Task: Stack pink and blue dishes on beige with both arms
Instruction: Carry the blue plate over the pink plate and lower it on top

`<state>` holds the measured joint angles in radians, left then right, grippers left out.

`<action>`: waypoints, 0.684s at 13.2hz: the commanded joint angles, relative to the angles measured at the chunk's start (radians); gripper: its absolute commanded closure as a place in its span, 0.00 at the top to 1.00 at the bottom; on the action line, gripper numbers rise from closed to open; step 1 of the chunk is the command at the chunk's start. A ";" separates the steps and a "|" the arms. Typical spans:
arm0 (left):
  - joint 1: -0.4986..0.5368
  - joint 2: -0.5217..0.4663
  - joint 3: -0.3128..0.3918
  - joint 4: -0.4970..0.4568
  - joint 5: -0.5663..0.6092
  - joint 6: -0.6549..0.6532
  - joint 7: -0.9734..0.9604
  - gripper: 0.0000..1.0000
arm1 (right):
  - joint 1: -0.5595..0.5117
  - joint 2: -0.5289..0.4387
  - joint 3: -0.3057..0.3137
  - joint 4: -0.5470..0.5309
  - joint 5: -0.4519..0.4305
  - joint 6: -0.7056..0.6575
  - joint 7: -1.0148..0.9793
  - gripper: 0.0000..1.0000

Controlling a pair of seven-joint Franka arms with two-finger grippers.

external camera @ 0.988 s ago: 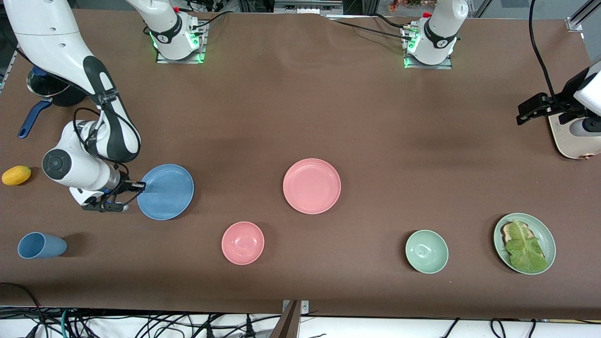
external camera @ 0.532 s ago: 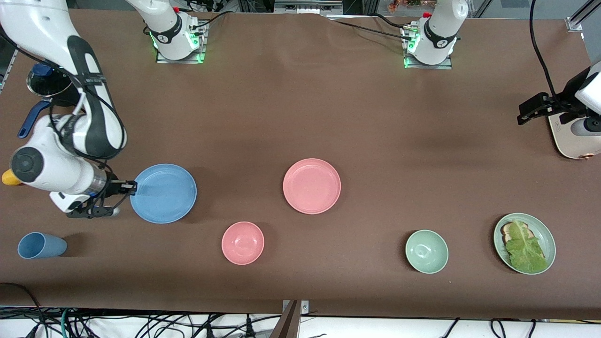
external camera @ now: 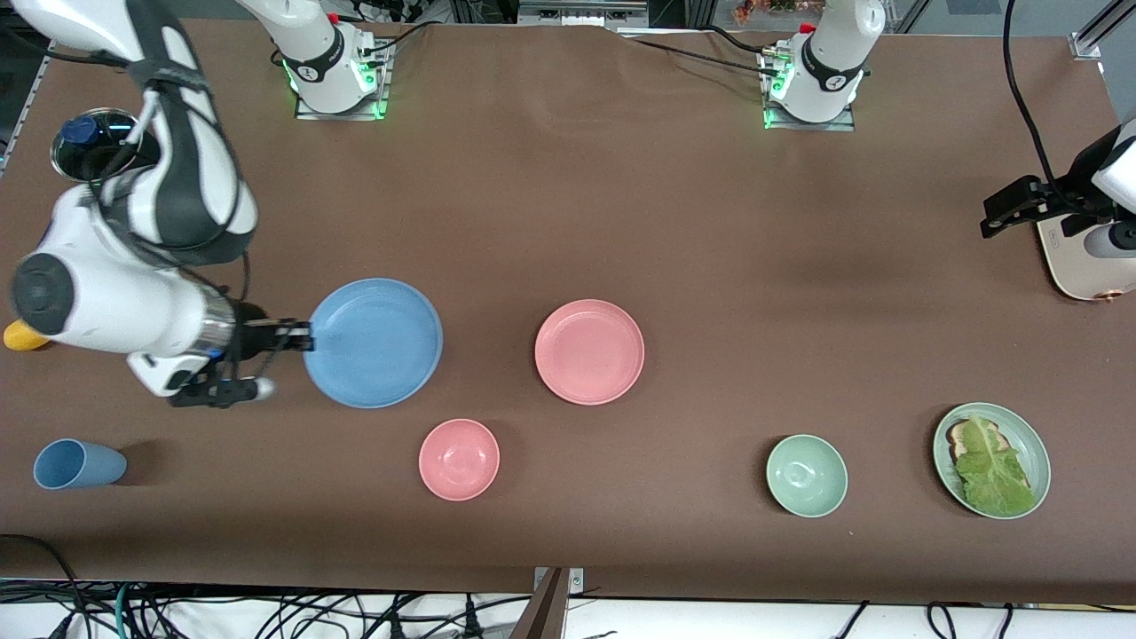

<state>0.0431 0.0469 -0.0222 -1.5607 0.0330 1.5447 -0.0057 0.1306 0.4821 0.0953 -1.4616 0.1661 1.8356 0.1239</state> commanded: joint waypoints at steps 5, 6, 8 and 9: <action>0.004 0.022 0.007 0.027 -0.027 -0.023 0.026 1.00 | 0.326 0.085 0.004 0.007 -0.034 0.178 0.540 0.00; 0.004 0.022 0.007 0.027 -0.028 -0.023 0.026 1.00 | 0.352 0.104 0.004 -0.008 -0.052 0.215 0.595 0.00; 0.006 0.022 0.007 0.027 -0.030 -0.023 0.026 1.00 | 0.392 0.130 0.004 -0.069 -0.065 0.328 0.654 0.00; 0.004 0.022 0.007 0.027 -0.041 -0.023 0.026 1.00 | 0.405 0.150 0.004 -0.080 -0.065 0.370 0.686 0.00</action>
<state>0.0465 0.0617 -0.0180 -1.5602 0.0305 1.5445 -0.0055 0.5227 0.6165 0.1061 -1.5061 0.1133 2.1335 0.7570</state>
